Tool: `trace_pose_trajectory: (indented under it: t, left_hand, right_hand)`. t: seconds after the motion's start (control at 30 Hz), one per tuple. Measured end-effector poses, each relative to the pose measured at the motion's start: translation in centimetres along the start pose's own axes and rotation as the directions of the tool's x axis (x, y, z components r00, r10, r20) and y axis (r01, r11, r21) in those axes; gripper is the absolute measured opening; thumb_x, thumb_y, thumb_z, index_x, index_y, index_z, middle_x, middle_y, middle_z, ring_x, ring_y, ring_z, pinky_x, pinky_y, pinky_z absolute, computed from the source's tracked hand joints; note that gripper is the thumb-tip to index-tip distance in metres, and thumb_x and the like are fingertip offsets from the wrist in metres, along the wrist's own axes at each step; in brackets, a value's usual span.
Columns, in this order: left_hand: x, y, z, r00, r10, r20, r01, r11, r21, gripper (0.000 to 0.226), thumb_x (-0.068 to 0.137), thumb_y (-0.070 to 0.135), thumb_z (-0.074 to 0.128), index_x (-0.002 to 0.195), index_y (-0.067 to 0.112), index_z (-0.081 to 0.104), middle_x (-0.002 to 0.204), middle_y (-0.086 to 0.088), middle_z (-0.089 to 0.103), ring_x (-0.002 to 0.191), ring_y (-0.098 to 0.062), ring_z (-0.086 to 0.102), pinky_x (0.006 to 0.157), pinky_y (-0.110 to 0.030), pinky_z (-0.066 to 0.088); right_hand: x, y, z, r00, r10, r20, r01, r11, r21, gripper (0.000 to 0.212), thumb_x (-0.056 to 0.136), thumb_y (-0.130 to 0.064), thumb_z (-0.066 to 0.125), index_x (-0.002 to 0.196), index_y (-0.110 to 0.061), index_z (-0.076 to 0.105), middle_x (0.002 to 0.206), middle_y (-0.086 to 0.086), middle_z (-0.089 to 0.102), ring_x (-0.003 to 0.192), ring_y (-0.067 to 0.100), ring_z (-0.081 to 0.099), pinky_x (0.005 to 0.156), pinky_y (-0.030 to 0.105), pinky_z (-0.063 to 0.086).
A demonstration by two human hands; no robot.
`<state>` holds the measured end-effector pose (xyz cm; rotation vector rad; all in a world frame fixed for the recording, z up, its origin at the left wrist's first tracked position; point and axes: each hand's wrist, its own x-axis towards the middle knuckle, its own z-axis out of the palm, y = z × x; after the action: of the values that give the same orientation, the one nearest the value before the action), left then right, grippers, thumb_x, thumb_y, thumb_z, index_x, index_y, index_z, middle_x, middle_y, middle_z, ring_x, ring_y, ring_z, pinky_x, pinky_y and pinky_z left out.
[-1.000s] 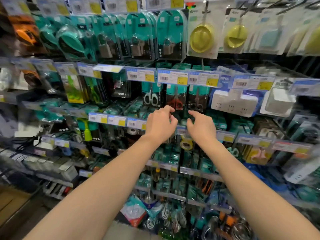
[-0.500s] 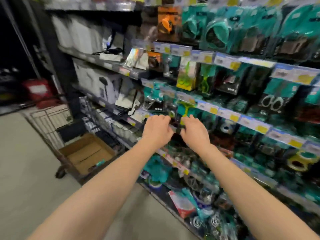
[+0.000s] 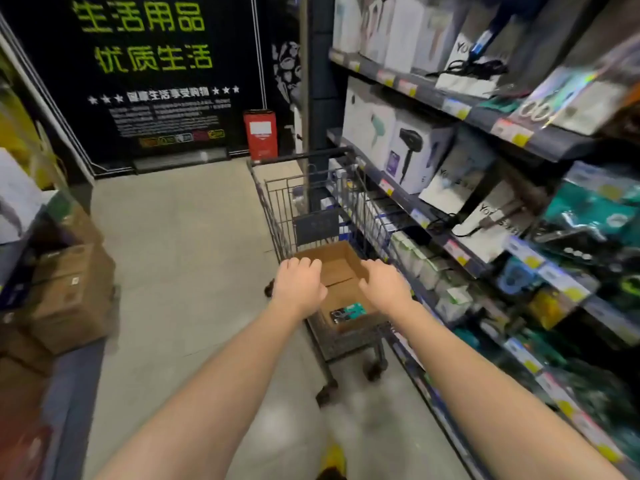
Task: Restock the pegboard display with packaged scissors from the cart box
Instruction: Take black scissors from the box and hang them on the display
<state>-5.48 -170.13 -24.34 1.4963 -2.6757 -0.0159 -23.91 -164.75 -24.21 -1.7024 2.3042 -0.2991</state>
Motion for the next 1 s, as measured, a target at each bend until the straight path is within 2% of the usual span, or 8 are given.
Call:
trace_pose_trajectory:
  t: [0.17, 0.3, 0.43, 0.67, 0.83, 0.93, 1.0]
  left_hand:
    - [5.9, -9.3, 3.9, 0.992, -0.1, 0.077, 0.101, 0.995, -0.008, 0.032, 0.092, 0.036, 0.052, 0.118, 0.017, 0.059, 0.124, -0.009, 0.065, 0.116, -0.033, 0.058, 0.099, -0.041, 0.042]
    - [12.4, -14.8, 5.9, 0.978, -0.12, 0.168, 0.119, 0.993, 0.015, 0.041, 0.096, 0.037, 0.049, 0.132, 0.017, 0.057, 0.132, -0.009, 0.063, 0.122, -0.032, 0.057, 0.104, -0.039, 0.039]
    - [18.0, -18.4, 7.2, 0.97, -0.081, 0.23, 0.07, 0.996, 0.053, 0.046, 0.097, 0.039, 0.048, 0.136, 0.016, 0.055, 0.134, -0.011, 0.061, 0.124, -0.033, 0.055, 0.105, -0.039, 0.038]
    - [28.5, -20.2, 9.7, 0.948, 0.045, 0.314, -0.055, 0.998, 0.022, 0.035, 0.095, 0.038, 0.05, 0.122, 0.017, 0.057, 0.124, -0.01, 0.064, 0.118, -0.032, 0.057, 0.103, -0.041, 0.043]
    - [36.5, -20.8, 14.4, 0.908, 0.219, 0.358, -0.223, 0.974, -0.031, 0.037, 0.094, 0.04, 0.048, 0.122, 0.018, 0.058, 0.121, -0.008, 0.065, 0.113, -0.03, 0.058, 0.102, -0.043, 0.046]
    - [41.1, -20.7, 17.5, 0.846, 0.325, 0.423, -0.341, 0.939, -0.038, 0.043, 0.095, 0.045, 0.048, 0.126, 0.018, 0.057, 0.124, -0.009, 0.064, 0.119, -0.032, 0.057, 0.103, -0.044, 0.045]
    - [43.4, -20.2, 19.1, 0.798, 0.404, 0.447, -0.425, 0.903, -0.058, 0.042, 0.095, 0.047, 0.048, 0.125, 0.018, 0.058, 0.125, -0.008, 0.064, 0.12, -0.032, 0.057, 0.103, -0.043, 0.043]
  right_hand:
    - [10.9, -4.6, 6.6, 0.995, -0.016, 0.1, 0.011, 0.998, 0.058, 0.056, 0.1, -0.03, 0.053, 0.154, -0.019, 0.044, 0.151, 0.007, 0.054, 0.135, 0.028, 0.054, 0.103, 0.04, 0.049]
    - [19.7, -7.4, 10.8, 0.988, -0.004, 0.157, -0.01, 0.996, 0.084, 0.052, 0.1, -0.028, 0.053, 0.151, -0.017, 0.048, 0.147, 0.01, 0.057, 0.132, 0.031, 0.056, 0.103, 0.041, 0.048]
    - [26.1, -9.4, 13.3, 0.976, 0.041, 0.215, -0.063, 0.993, 0.098, 0.046, 0.101, -0.028, 0.054, 0.145, -0.014, 0.053, 0.143, 0.011, 0.059, 0.13, 0.031, 0.058, 0.103, 0.041, 0.049]
    - [32.9, -7.8, 16.5, 0.953, 0.173, 0.248, -0.209, 0.97, 0.126, 0.054, 0.1, -0.027, 0.054, 0.151, -0.014, 0.048, 0.151, 0.009, 0.054, 0.139, 0.026, 0.051, 0.113, 0.038, 0.043]
    - [36.5, -5.0, 19.2, 0.873, 0.372, 0.316, -0.429, 0.893, 0.134, 0.055, 0.098, -0.029, 0.05, 0.151, -0.018, 0.048, 0.147, 0.008, 0.058, 0.131, 0.03, 0.059, 0.107, 0.04, 0.05]
    - [37.4, -4.1, 19.8, 0.775, 0.517, 0.365, -0.589, 0.799, 0.119, 0.05, 0.099, -0.03, 0.049, 0.148, -0.019, 0.052, 0.137, 0.012, 0.065, 0.121, 0.034, 0.064, 0.098, 0.043, 0.055]
    - [37.4, -3.7, 19.8, 0.71, 0.602, 0.365, -0.674, 0.731, 0.105, 0.048, 0.099, -0.031, 0.05, 0.146, -0.018, 0.052, 0.139, 0.014, 0.062, 0.121, 0.036, 0.063, 0.095, 0.041, 0.056]
